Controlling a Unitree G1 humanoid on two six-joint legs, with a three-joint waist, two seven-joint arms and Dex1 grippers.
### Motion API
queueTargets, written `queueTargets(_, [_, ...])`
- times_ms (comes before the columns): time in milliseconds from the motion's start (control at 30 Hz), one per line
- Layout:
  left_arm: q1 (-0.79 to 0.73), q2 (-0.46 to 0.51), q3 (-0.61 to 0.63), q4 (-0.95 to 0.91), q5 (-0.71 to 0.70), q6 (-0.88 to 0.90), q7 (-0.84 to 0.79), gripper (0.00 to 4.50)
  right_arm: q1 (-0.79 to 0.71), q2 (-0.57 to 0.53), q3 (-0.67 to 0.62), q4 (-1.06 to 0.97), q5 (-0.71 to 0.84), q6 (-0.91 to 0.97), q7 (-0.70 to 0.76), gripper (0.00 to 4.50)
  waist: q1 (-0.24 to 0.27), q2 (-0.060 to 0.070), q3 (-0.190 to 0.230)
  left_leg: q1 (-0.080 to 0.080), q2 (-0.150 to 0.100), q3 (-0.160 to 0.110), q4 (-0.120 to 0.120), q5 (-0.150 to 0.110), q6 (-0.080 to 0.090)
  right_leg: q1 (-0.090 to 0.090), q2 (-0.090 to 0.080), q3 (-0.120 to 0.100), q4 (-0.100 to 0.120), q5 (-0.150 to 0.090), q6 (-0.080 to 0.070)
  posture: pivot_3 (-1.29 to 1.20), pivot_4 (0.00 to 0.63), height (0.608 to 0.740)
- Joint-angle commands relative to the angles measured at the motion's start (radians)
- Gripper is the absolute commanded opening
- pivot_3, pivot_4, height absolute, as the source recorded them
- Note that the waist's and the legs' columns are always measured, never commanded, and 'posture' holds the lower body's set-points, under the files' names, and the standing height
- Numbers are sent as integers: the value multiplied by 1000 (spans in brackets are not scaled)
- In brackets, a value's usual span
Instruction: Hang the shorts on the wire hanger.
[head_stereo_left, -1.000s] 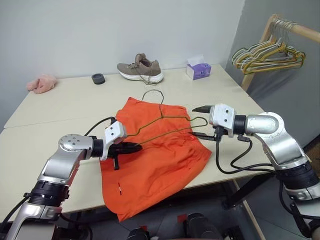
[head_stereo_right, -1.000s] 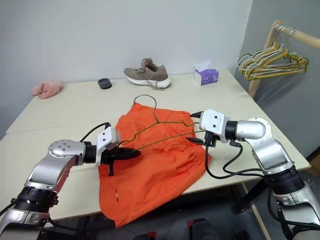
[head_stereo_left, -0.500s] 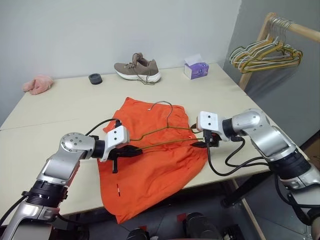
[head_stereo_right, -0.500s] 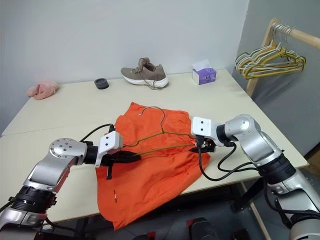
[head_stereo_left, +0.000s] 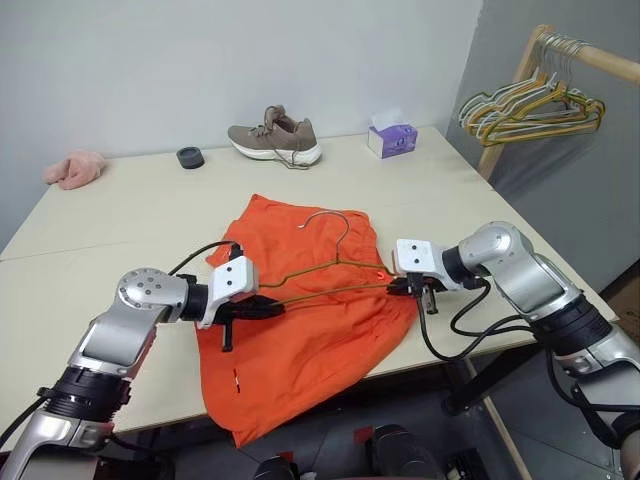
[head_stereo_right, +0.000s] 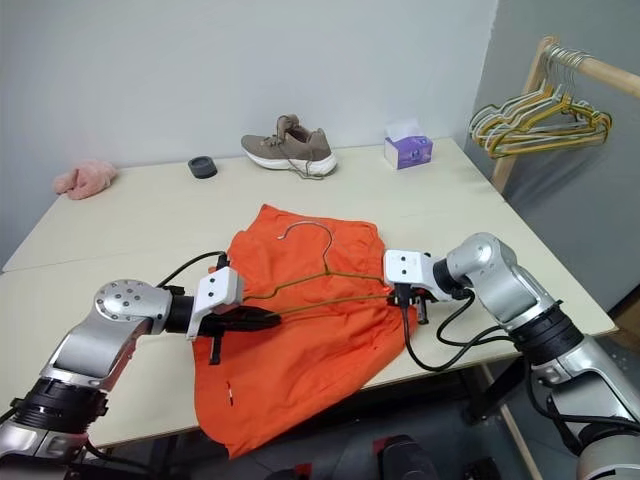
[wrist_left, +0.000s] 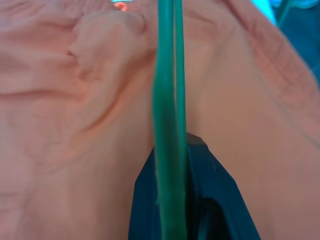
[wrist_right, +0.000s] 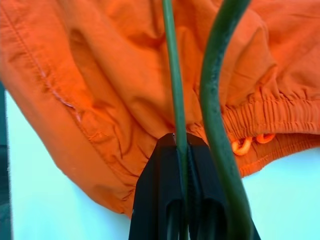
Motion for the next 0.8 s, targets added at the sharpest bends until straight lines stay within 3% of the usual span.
queueTargets(33, [-22,-20,36,-25,-55,27,7,948,-6,-9,-34,-42,4,1,5,0,0,0,0,0,0,0,0,0,0,0,0,0,0,0,0,-197,35,740])
queueTargets(267, [-30,-58,95,13,-72,11,85,3067,33,-41,-58,-66,19,11,8,0,0,0,0,0,0,0,0,0,0,0,0,0,0,0,0,-199,34,740])
queueTargets(433, [-12,-54,186,25,-133,74,135,3067,81,-76,-109,-84,49,66,-4,0,-1,0,0,0,0,0,0,0,0,0,0,0,0,0,0,-206,37,740])
queueTargets(567, [50,-67,326,92,-190,110,218,3067,159,-146,-227,-51,95,153,-33,0,-1,0,0,0,0,0,0,0,0,0,0,0,0,0,0,-216,41,740])
queueTargets(800, [202,-120,349,1,-208,95,258,3067,258,-181,-343,-21,172,326,-88,0,-3,-2,1,1,0,1,0,0,0,1,-1,0,0,0,0,-226,44,740])
